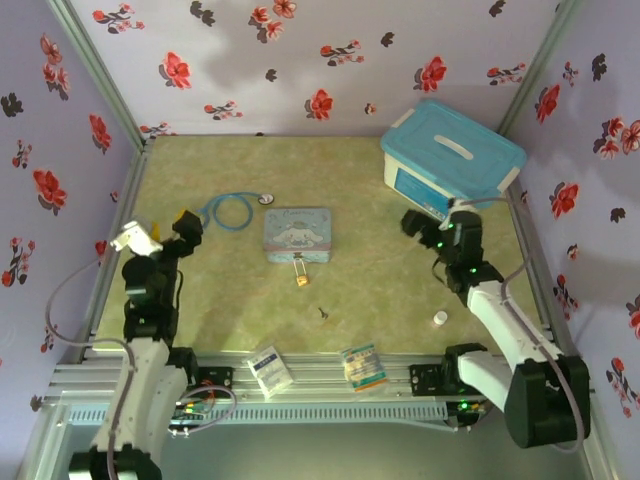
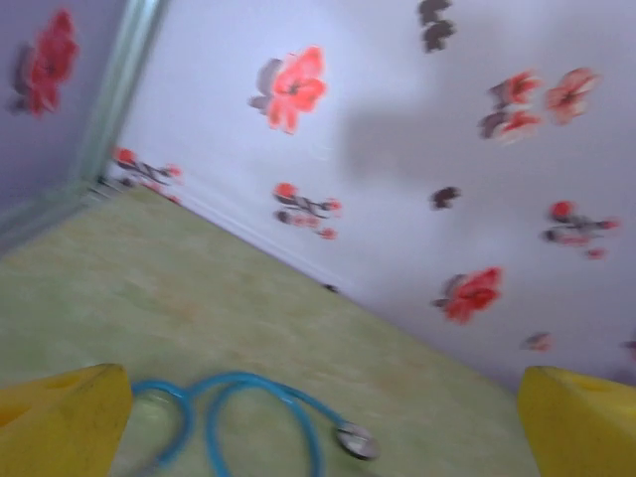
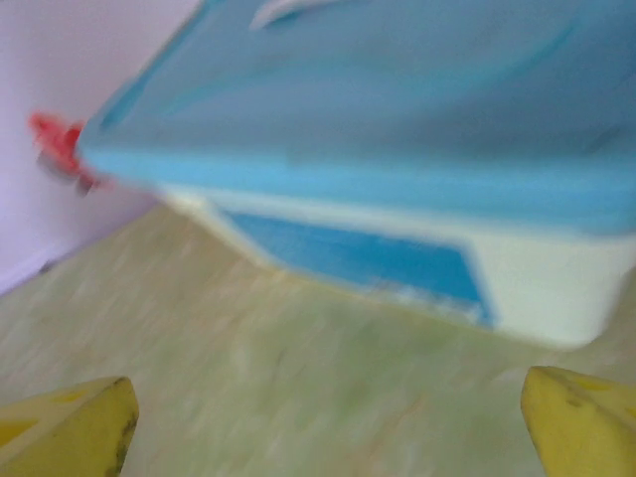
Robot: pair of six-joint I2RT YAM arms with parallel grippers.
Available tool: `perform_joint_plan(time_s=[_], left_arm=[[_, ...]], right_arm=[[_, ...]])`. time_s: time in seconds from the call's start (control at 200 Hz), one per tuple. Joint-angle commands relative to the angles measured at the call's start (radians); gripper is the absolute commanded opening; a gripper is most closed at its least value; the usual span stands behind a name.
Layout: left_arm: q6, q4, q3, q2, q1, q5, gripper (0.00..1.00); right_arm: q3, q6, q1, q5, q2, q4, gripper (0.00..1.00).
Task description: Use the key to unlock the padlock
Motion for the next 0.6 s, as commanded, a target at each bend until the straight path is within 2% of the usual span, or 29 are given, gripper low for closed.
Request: perform_joint_plan(time_s=[0.0,0.08,0.165,0.255,0.375,0.435,0.505,0.565,0.595], left_arm=[[-0.249,-0.022,-0.078,-0.053,-0.004,0.231,1.00],[-0.327,-0.073,-0.091,-0.068,-0.051,0.269,1.00],[-0.280,-0.230,-0.026,-0.079,-0.151,0.284,1.00],[-0.237,-0.408,0.058,-0.098,-0.307,0.170,1.00],[-0.255,-0.488,0.083,-0.055,-0.478,0.073,1.00],[-0.265,-0.501,0.096,0.003,-0.544,0.065,1.00],[-0.284,-0.496,0.101,0.058,-0.638,0.014,1.00],[-0.292,-0.451,0.084,0.082,-0.722,-0.041,1.00],[-0.297,-0.434,0.078,0.094,-0.755,-0.063,1.00]], right_arm=[[0.018,0.085,0.181,0.042,-0.043,-0.198,0.99],[-0.005,0.121,0.370,0.137,-0.051,-0.192,0.99],[-0.004,0.157,0.539,0.254,-0.016,-0.200,0.99],[0.033,0.186,0.683,0.320,0.086,-0.226,0.94],[0.088,0.192,0.872,0.415,0.249,-0.202,0.81],[0.098,0.198,0.943,0.467,0.327,-0.149,0.73],[0.130,0.209,0.991,0.448,0.413,-0.114,0.65],[0.168,0.215,1.009,0.428,0.479,-0.125,0.54],[0.186,0.214,1.017,0.427,0.505,-0.125,0.53]])
